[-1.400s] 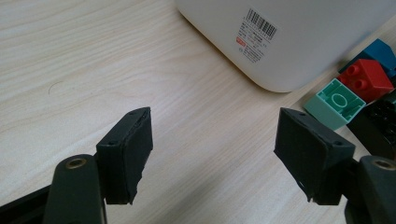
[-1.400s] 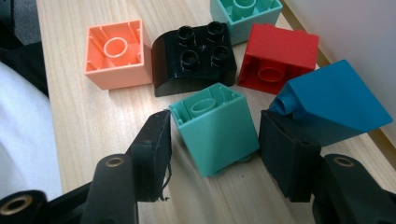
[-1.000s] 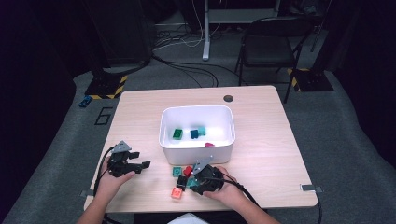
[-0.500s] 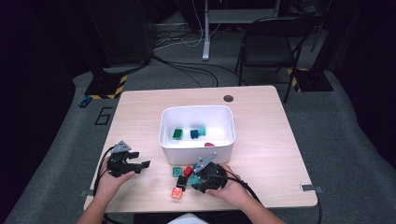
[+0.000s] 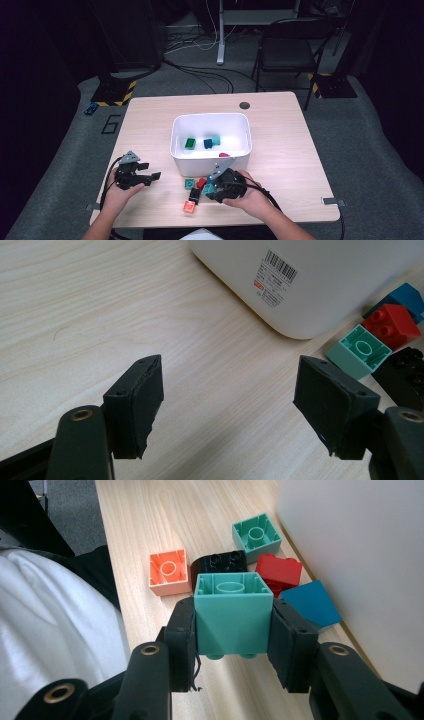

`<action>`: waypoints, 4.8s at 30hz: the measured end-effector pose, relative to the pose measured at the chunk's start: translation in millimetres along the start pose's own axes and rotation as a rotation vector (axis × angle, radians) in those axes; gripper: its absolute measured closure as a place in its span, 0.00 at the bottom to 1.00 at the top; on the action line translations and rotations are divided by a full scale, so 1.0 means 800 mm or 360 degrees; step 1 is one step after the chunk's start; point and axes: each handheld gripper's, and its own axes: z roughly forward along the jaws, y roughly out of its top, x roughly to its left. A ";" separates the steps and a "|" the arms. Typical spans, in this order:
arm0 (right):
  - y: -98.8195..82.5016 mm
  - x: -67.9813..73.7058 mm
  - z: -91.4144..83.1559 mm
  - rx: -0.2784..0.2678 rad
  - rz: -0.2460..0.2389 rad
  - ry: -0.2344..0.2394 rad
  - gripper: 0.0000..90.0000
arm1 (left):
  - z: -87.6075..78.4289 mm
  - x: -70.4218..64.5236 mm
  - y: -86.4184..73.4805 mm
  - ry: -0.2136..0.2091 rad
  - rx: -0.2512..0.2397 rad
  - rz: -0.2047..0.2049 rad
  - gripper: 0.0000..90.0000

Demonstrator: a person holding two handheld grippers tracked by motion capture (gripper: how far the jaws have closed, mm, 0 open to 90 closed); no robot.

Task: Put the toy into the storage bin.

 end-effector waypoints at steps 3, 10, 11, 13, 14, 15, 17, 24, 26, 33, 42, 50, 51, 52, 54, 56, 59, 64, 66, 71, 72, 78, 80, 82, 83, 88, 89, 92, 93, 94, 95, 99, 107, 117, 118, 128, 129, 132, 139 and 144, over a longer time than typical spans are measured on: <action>0.005 0.000 -0.009 -0.0007 -0.0004 0.0009 0.64 | 0.000 0.000 0.000 0.0001 0.0000 0.0001 0.30; 0.016 -0.002 -0.034 -0.0040 0.0017 0.0015 0.64 | 0.001 0.000 0.000 -0.0001 -0.0001 0.0003 0.30; 0.018 -0.003 -0.038 -0.0049 0.0015 0.0013 0.65 | 0.001 0.000 0.000 -0.0002 0.0000 0.0001 0.30; 0.022 -0.004 -0.045 -0.0055 0.0021 0.0010 0.65 | 0.000 0.000 0.000 -0.0002 0.0003 -0.0003 0.30; 0.023 -0.005 -0.047 -0.0061 0.0011 0.0008 0.65 | 0.000 0.000 0.000 -0.0003 0.0004 -0.0001 0.30; 0.025 -0.005 -0.050 -0.0057 0.0014 0.0007 0.65 | 0.000 0.000 0.000 -0.0001 0.0003 0.0002 0.30; 0.028 -0.005 -0.055 -0.0054 0.0013 0.0000 0.65 | 0.000 0.001 0.000 -0.0002 -0.0004 0.0000 0.30; 0.042 -0.007 -0.073 -0.0060 0.0002 -0.0003 0.65 | 0.000 0.001 0.000 -0.0010 0.0005 -0.0005 0.30; 0.047 -0.008 -0.079 -0.0069 0.0002 -0.0007 0.65 | 0.000 0.001 0.000 -0.0009 0.0006 -0.0003 0.30; 0.060 -0.015 -0.096 -0.0086 0.0020 -0.0013 0.65 | 0.000 0.001 0.000 -0.0006 0.0010 -0.0006 0.30; 0.074 -0.022 -0.109 -0.0105 0.0027 -0.0035 0.65 | 0.000 0.002 0.000 -0.0007 0.0010 -0.0009 0.30; 0.090 -0.033 -0.115 -0.0111 0.0014 -0.0081 0.65 | 0.000 0.002 0.000 -0.0008 0.0003 -0.0010 0.30; 0.092 -0.034 -0.115 -0.0106 0.0019 -0.0084 0.65 | 0.000 0.002 0.000 -0.0008 0.0003 -0.0010 0.30; 0.093 -0.036 -0.115 -0.0107 0.0020 -0.0087 0.65 | 0.000 0.002 0.000 -0.0008 0.0003 -0.0010 0.30; 0.097 -0.041 -0.114 -0.0103 0.0019 -0.0098 0.65 | 0.000 0.002 0.000 -0.0008 0.0004 -0.0009 0.30; 0.100 -0.045 -0.113 -0.0104 0.0026 -0.0108 0.65 | 0.000 0.002 0.000 -0.0009 0.0003 -0.0010 0.30; 0.104 -0.052 -0.110 -0.0100 0.0036 -0.0122 0.65 | 0.000 0.003 0.000 -0.0011 0.0004 -0.0011 0.30; 0.111 -0.065 -0.104 -0.0097 0.0068 -0.0148 0.65 | -0.001 0.004 -0.001 -0.0010 0.0002 -0.0013 0.30; 0.113 -0.070 -0.101 -0.0099 0.0073 -0.0155 0.65 | -0.001 0.004 -0.001 -0.0010 0.0002 -0.0011 0.31; 0.119 -0.078 -0.094 -0.0098 0.0107 -0.0170 0.65 | -0.001 0.004 0.000 -0.0010 0.0000 -0.0011 0.31; 0.120 -0.081 -0.092 -0.0102 0.0102 -0.0174 0.65 | -0.001 0.004 0.000 -0.0010 0.0000 -0.0010 0.31; 0.128 -0.091 -0.080 -0.0103 0.0120 -0.0192 0.65 | -0.001 0.005 0.000 -0.0010 0.0001 -0.0008 0.31; 0.131 -0.095 -0.074 -0.0105 0.0127 -0.0195 0.65 | -0.001 0.005 0.000 -0.0010 0.0000 -0.0006 0.31; 0.134 -0.098 -0.069 -0.0105 0.0127 -0.0201 0.65 | -0.001 0.005 0.000 -0.0010 0.0000 -0.0006 0.31; 0.136 -0.099 -0.066 -0.0097 0.0132 -0.0204 0.65 | -0.001 0.005 0.000 -0.0009 -0.0004 -0.0003 0.31; 0.143 -0.108 -0.052 -0.0100 0.0123 -0.0213 0.65 | -0.002 0.006 0.000 -0.0008 0.0004 -0.0002 0.31; 0.145 -0.110 -0.048 -0.0110 0.0116 -0.0216 0.65 | -0.002 0.006 0.000 -0.0006 0.0003 -0.0005 0.31; 0.149 -0.115 -0.040 -0.0108 0.0119 -0.0221 0.65 | -0.002 0.006 0.000 -0.0007 0.0000 -0.0013 0.31; 0.150 -0.116 -0.037 -0.0102 0.0125 -0.0215 0.65 | -0.001 0.006 0.000 -0.0005 -0.0010 -0.0011 0.31; 0.151 -0.118 -0.033 -0.0100 0.0123 -0.0216 0.65 | -0.001 0.006 0.000 -0.0004 -0.0014 -0.0010 0.31; 0.152 -0.120 -0.029 -0.0102 0.0122 -0.0222 0.65 | -0.001 0.007 0.000 -0.0004 -0.0011 -0.0003 0.31; 0.155 -0.128 -0.014 -0.0086 0.0136 -0.0231 0.65 | -0.002 0.007 0.000 -0.0012 0.0002 -0.0004 0.31; 0.159 -0.142 0.010 -0.0066 0.0147 -0.0251 0.65 | -0.001 0.007 0.000 -0.0008 -0.0005 -0.0007 0.31; 0.160 -0.154 0.037 -0.0003 0.0189 -0.0254 0.64 | -0.001 0.007 0.000 -0.0015 0.0003 -0.0009 0.31; 0.160 -0.155 0.039 0.0004 0.0196 -0.0253 0.64 | -0.001 0.007 0.000 -0.0015 0.0004 -0.0008 0.31; 0.161 -0.155 0.032 -0.0004 0.0236 -0.0260 0.56 | -0.001 0.008 -0.001 -0.0017 0.0001 -0.0013 0.31; 0.161 -0.154 0.029 -0.0010 0.0238 -0.0258 0.56 | -0.001 0.008 -0.001 -0.0015 -0.0004 -0.0010 0.31; 0.160 -0.148 0.013 -0.0035 0.0202 -0.0262 0.55 | -0.001 0.008 -0.001 -0.0014 0.0000 -0.0012 0.31; 0.156 -0.128 -0.028 -0.0079 0.0142 -0.0262 0.54 | 0.000 0.007 -0.001 -0.0011 0.0002 -0.0010 0.31; 0.150 -0.113 -0.054 -0.0109 0.0122 -0.0252 0.54 | 0.000 0.006 -0.001 -0.0010 0.0004 -0.0010 0.31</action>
